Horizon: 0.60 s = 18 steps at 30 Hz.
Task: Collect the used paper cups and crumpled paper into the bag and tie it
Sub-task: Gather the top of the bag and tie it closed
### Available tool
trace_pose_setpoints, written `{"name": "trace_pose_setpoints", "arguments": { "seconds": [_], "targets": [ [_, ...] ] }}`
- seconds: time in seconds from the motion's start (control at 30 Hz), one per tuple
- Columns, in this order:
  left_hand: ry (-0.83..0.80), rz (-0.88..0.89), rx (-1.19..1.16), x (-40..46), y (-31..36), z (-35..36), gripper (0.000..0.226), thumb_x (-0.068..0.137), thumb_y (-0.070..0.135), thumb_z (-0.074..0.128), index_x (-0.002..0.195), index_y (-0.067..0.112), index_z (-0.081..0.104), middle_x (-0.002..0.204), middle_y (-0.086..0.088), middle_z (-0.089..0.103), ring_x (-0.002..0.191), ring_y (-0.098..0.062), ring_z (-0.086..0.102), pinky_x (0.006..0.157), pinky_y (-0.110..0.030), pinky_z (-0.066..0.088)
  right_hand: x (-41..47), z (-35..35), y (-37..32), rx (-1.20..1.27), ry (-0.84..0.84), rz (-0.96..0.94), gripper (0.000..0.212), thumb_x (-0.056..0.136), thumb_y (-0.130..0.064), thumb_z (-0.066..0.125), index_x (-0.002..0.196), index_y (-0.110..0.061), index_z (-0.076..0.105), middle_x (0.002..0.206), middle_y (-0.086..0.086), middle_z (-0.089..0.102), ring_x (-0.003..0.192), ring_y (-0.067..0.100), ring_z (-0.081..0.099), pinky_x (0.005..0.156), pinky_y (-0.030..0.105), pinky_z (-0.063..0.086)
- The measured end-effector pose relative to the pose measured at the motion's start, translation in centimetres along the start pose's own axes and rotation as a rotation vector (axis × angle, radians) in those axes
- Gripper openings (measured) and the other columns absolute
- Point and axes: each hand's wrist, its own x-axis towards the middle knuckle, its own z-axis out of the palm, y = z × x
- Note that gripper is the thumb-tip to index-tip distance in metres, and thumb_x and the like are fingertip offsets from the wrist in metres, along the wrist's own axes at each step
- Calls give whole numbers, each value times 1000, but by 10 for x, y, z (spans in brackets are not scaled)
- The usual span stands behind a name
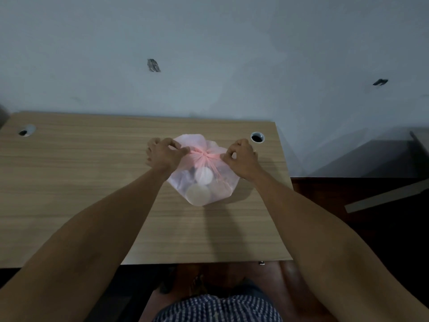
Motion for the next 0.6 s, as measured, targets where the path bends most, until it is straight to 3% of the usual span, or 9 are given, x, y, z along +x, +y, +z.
{"name": "trace_pose_setpoints", "arguments": {
  "seconds": [0.07,0.17,0.23,0.33,0.4,0.5,0.53,0.6],
  "targets": [
    [6,-12,-96,2,-9,3,60,64,54,89,112,30,63,141,-5,45,128,-29,51,105,-51,45,-2,6,0,66,49,55,24,84,-43,77,92,-25,63,128,-3,48,123,21,49,96,35,30],
    [-24,-96,-281,4,-20,6,105,63,50,93,148,24,36,154,-15,35,135,-34,48,109,-49,46,-8,21,-2,160,107,215,61,80,-53,77,124,-21,51,140,0,41,128,27,48,101,43,39],
    [-68,-158,-360,4,-24,6,121,64,51,93,157,25,21,161,-17,26,138,-35,44,109,-46,45,-12,28,-5,248,116,369,95,77,-60,78,149,-19,33,157,4,29,142,30,37,111,51,36],
    [-131,-214,-449,7,-34,9,131,60,59,92,160,27,13,162,-12,30,139,-34,44,107,-48,45,-14,40,-7,439,103,549,123,71,-64,81,161,-19,11,165,13,16,149,32,28,116,48,32],
    [-216,-218,-578,7,-42,12,120,60,60,90,156,28,27,153,-5,47,130,-29,55,104,-55,49,-13,49,-3,586,115,591,122,64,-66,84,158,-21,21,158,14,32,139,32,42,112,46,41],
    [-270,-58,-686,-1,-47,16,51,79,44,85,123,27,68,114,6,75,104,-16,73,92,-51,59,-15,61,0,736,145,531,81,68,-60,84,133,-30,47,124,0,62,106,19,64,94,43,56],
    [-266,-21,-701,-3,-46,14,36,83,40,83,116,28,71,107,8,77,98,-12,74,90,-46,60,-16,62,-2,747,144,502,71,74,-56,83,131,-31,50,118,-4,64,99,15,65,90,39,56],
    [-276,33,-721,-6,-45,12,28,88,39,80,113,28,72,106,7,77,98,-11,74,88,-44,61,-19,60,-6,728,150,451,60,81,-53,79,130,-30,53,113,-7,65,95,13,64,84,31,51]
  ]
}}
